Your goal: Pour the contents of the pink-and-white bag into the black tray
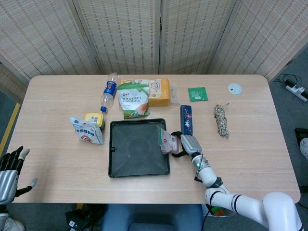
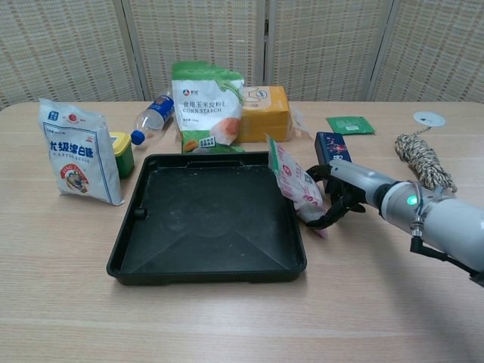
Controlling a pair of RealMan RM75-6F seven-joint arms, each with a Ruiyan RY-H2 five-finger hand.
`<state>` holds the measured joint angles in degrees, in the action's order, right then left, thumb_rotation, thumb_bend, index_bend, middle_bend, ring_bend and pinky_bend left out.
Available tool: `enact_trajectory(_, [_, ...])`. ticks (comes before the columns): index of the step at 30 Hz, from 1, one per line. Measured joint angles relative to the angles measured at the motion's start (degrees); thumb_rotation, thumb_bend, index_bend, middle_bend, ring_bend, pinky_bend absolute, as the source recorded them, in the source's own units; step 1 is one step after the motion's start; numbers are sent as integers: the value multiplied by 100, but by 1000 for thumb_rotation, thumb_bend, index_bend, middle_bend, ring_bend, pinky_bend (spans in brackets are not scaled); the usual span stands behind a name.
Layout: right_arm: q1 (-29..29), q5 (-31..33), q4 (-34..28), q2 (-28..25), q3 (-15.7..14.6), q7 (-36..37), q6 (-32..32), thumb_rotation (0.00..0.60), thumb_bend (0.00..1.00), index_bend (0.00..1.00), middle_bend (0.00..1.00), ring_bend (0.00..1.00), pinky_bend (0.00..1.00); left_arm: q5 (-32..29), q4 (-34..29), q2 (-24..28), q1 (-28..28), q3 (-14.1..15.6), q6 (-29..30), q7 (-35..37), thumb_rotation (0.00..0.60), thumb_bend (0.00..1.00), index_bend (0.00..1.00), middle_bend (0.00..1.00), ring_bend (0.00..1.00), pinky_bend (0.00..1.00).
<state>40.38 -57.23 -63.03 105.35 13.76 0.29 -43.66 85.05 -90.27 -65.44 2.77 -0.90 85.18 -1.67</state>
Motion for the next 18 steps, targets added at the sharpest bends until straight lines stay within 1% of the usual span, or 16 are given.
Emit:
enact_trajectory(2, [21, -22, 83, 51, 2, -24, -5, 600, 213, 300, 292, 740, 891, -5, 3, 0, -4, -2, 4, 8, 600, 319, 0, 26, 54, 0])
enact_trajectory(4, [40, -63, 175, 112, 6, -28, -19, 600, 214, 373, 326, 754, 905, -9, 9, 1, -10, -2, 6, 15, 600, 319, 0, 26, 54, 0])
enact_trajectory(8, [67, -168, 353, 237, 13, -13, -75, 600, 217, 474, 394, 773, 930, -18, 12, 7, -17, -1, 4, 26, 600, 319, 0, 26, 54, 0])
enact_trajectory(9, [69, -194, 392, 266, 17, -5, -99, 600, 231, 499, 411, 779, 937, -19, 14, 7, -21, -2, 10, 30, 600, 319, 0, 26, 54, 0])
enact_trajectory(11, [68, -263, 485, 321, 28, 22, -175, 600, 292, 546, 445, 791, 952, -23, 24, 7, -27, -2, 13, 37, 600, 319, 0, 26, 54, 0])
enact_trajectory(13, [60, -332, 557, 362, 40, 75, -234, 600, 351, 576, 471, 801, 965, -29, 30, 8, -28, 0, 2, 42, 600, 319, 0, 26, 54, 0])
enact_trajectory(18, [17, -519, 608, 374, 42, 205, -381, 600, 444, 637, 519, 825, 991, -24, 27, 8, -20, 2, -17, 36, 600, 319, 0, 27, 54, 0])
